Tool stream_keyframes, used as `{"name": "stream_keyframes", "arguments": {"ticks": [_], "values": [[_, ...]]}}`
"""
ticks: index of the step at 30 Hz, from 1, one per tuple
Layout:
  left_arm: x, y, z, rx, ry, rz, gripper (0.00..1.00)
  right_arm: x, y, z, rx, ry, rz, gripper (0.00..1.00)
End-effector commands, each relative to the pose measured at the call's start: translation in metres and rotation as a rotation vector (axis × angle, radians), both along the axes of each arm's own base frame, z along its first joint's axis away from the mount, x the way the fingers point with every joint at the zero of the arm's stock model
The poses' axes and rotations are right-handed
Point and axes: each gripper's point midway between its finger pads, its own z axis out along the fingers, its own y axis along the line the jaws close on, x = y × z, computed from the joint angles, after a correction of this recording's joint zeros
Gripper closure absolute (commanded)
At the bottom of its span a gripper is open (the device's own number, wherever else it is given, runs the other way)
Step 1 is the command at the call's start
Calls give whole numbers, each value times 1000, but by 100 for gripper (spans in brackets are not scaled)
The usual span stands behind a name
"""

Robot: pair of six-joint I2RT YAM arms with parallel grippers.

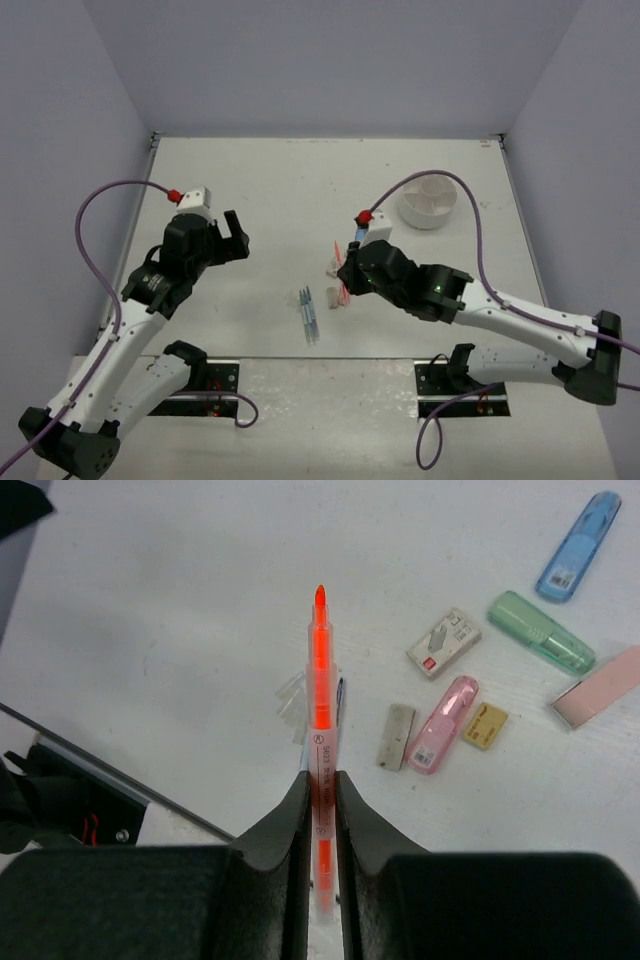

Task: Sort the stationery into containers
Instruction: Pick up the pen from the center of the board.

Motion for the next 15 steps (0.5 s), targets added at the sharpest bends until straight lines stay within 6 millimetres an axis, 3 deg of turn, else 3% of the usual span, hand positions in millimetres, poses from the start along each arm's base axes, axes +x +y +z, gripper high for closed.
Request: {"name": "stream_keyframes", "arguments": {"ticks": [1,5,9,12,15], "values": [[10,-34,-17,-84,89,-65,0,-6,-25,9,58,-64,-13,100],[16,-56,-56,-86,169,-98,2,-12,-45,8,79,-65,-42,100],[9,-71,-97,-58,245,-123,6,-13,-51,1,77,-61,-58,100],[9,-77,-114,-29,282,-141,13,-12,-49,-3,61,-55,-59,100],[5,-96,-135,7,342,-214,40,-10,-47,-12,36,-40,-71,100]]}}
